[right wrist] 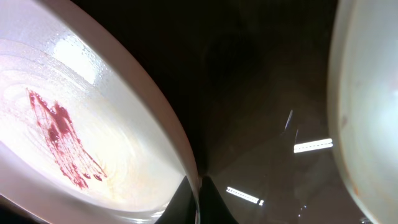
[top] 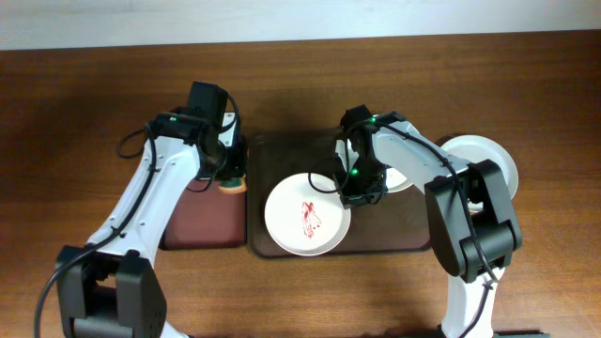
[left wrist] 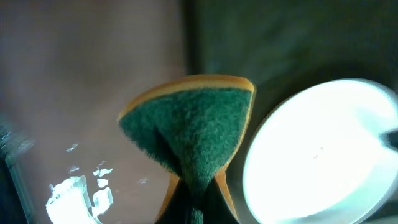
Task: Clean dirty plates on tray and stack at the side
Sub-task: 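Scrub the pink plate with the sponge while right gripper holds it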
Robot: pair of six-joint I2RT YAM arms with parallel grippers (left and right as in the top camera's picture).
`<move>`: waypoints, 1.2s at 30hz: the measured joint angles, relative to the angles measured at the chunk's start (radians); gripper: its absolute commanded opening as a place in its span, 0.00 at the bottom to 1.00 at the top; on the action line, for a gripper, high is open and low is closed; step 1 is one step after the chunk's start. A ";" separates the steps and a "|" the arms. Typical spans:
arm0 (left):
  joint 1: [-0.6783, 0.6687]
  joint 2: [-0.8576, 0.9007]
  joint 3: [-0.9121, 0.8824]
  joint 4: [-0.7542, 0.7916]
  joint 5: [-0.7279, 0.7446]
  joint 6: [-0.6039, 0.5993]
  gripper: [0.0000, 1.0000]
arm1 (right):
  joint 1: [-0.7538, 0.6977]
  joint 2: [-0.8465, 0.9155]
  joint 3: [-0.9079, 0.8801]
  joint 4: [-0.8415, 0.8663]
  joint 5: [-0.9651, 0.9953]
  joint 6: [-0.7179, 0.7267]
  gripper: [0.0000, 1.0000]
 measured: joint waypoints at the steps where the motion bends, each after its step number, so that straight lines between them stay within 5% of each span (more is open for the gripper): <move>1: -0.003 0.000 0.000 0.015 0.049 -0.001 0.00 | 0.000 0.000 0.000 0.000 0.000 0.000 0.04; 14: -0.121 0.224 -0.004 0.077 0.660 -0.007 0.00 | 0.000 0.000 0.000 0.013 0.000 0.000 0.04; 21: -0.121 0.296 -0.041 0.107 0.732 -0.101 0.00 | 0.000 0.000 0.000 0.018 -0.001 0.000 0.04; 28: -0.161 0.301 -0.270 0.389 0.924 -0.046 0.00 | 0.000 0.000 -0.001 0.022 -0.001 0.000 0.04; 36: -0.210 0.291 -0.328 0.459 0.794 -0.087 0.00 | 0.000 0.000 -0.002 0.024 -0.002 0.000 0.04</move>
